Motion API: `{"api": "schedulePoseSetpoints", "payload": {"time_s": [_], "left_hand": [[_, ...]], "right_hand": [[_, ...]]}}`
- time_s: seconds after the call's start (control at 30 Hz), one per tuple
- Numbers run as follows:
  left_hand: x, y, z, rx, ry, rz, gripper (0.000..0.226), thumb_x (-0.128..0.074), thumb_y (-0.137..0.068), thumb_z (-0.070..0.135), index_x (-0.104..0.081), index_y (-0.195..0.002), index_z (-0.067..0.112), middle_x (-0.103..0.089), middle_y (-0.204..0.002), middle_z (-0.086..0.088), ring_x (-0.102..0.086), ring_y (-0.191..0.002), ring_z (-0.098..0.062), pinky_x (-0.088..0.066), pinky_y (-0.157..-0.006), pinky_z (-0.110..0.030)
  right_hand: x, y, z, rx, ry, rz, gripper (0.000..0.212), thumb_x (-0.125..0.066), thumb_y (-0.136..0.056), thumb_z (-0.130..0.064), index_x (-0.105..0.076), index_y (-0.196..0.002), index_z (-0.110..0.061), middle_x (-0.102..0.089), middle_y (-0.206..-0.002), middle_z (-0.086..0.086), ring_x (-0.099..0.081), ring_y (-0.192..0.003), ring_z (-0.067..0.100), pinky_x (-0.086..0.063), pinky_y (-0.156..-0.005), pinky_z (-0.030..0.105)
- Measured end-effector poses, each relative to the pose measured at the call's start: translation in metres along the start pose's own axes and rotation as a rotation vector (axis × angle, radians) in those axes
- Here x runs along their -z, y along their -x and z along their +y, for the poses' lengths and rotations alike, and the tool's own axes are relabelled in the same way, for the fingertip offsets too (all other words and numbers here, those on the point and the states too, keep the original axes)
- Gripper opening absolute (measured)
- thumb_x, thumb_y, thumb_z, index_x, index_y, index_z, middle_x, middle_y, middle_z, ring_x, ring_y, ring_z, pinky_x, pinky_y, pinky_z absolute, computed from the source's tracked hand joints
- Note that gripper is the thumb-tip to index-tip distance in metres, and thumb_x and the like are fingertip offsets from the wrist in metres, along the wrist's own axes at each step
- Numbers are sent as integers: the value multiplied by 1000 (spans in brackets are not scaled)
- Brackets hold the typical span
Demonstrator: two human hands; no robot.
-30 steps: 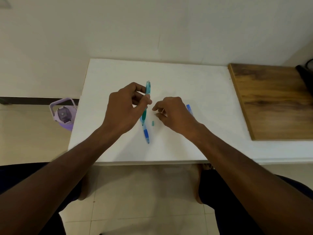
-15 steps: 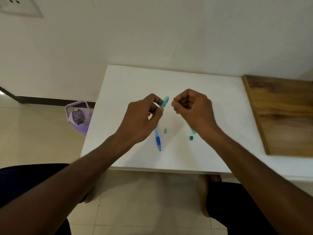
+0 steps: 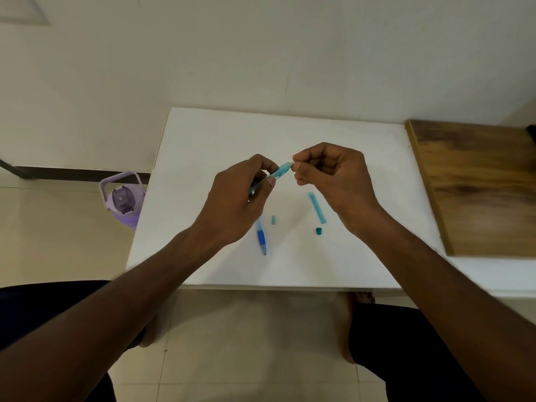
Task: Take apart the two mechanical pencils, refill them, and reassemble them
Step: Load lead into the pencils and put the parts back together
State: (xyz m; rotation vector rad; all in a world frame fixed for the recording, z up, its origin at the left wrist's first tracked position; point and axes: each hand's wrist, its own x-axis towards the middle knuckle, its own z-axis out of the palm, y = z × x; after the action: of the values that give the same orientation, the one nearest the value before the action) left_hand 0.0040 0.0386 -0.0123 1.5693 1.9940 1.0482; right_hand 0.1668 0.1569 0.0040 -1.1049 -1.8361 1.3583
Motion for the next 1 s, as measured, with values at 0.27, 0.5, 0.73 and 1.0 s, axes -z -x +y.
{"api": "schedulePoseSetpoints", "payload": {"time_s": [0.27,0.5,0.73,1.0], "left_hand": [[2,1,-2,-34,-77,5,18,-56,-107,25,-67,-119,17,-68,-94,3,-59,-80,-8,-45,-75,-15],[3,1,-5,-70,-137,-34,15,-60,-105,21,-69,-116,15,-67,-91,2,-55,-78,-9,-37,-71,-7],[6,1,-7,-90,-117,-51,14,-62,-104,23,-71,-113,16,-69,-92,2,-60,-81,-13,-42,-71,-12],[15,-3,-11,-133,-98,-89,15,-60,-106,23,-68,-117,16,-71,-101,6,-62,-86,-11,-48,-76,-14]], "right_hand": [[6,1,0,276,410,-60,4,-75,-96,-21,-75,-100,-19,-74,-89,-14,-72,-84,8,-58,-82,13],[13,-3,5,337,552,-168,5,-71,-100,-17,-75,-102,-15,-72,-87,-14,-70,-82,7,-55,-81,14],[16,-4,5,99,293,-248,9,-81,-92,-21,-80,-100,-16,-80,-79,-10,-77,-74,5,-57,-72,11],[13,-4,6,-163,-230,-304,14,-77,-94,-16,-81,-107,-12,-82,-96,11,-78,-80,22,-63,-76,29]]}}
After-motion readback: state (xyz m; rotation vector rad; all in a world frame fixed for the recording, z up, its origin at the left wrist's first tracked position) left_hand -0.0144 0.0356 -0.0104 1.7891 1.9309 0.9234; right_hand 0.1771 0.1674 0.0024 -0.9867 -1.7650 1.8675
